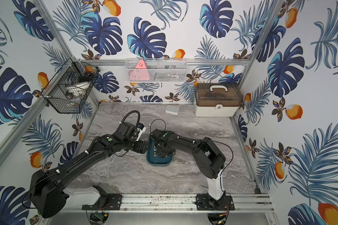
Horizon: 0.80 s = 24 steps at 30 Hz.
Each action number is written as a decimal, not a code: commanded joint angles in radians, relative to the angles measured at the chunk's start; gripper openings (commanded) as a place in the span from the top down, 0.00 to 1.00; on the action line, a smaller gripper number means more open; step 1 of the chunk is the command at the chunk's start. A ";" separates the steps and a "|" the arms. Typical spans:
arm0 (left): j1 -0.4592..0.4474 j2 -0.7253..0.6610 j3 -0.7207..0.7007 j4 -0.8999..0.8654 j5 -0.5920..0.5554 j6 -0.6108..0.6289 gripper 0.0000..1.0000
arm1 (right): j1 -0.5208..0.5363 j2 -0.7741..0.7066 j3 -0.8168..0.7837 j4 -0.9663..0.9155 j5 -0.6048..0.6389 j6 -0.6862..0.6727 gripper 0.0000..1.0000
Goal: Put the chess pieces into the storage box
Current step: Place the chess piece in the storage box, then reset both arms
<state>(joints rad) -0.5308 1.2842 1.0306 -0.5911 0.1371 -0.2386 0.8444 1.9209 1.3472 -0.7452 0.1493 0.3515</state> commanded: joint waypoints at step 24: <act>0.023 -0.077 0.003 0.281 -0.399 -0.184 0.12 | -0.056 -0.542 -0.204 0.395 0.226 -0.057 0.30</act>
<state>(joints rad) -0.5152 1.2247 1.0534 -0.4194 -0.0956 -0.3763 0.8047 1.4368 1.1717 -0.5274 0.3042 0.3214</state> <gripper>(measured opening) 0.865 0.688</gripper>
